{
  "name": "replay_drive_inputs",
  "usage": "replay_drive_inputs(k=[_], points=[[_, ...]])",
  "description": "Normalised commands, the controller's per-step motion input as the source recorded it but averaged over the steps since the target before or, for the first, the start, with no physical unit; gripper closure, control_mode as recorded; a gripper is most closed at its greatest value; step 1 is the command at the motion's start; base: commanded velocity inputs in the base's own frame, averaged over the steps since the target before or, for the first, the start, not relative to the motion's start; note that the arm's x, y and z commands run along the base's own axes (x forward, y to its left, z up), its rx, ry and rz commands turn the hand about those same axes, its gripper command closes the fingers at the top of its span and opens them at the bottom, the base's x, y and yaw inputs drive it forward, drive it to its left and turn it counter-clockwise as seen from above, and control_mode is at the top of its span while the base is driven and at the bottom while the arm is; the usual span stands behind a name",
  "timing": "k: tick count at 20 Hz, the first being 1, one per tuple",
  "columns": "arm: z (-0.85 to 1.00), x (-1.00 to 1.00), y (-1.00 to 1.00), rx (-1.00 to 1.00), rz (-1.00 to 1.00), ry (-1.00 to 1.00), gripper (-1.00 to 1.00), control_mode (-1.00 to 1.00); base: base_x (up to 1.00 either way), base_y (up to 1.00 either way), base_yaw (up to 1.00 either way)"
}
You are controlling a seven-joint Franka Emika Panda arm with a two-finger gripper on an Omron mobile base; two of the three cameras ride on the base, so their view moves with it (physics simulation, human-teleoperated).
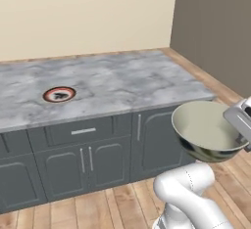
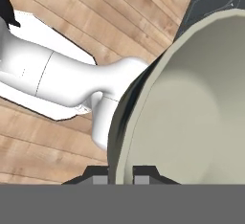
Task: Move the bowls from the cabinet to the plates on the dining table.
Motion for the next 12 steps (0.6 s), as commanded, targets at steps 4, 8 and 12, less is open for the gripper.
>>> replay_drive_inputs(k=[4, 8, 12], points=[[0.00, 0.00, 0.00, 0.00, 0.00, 0.00, 1.00, 1.00, -0.11, 0.48, -0.05], [0.00, 0.00, 0.00, 0.00, 0.00, 0.00, 1.00, 1.00, -0.14, 0.51, -0.04], [0.00, 0.00, 0.00, 0.00, 0.00, 0.00, 1.00, 1.00, -0.13, 0.54, -0.02]])
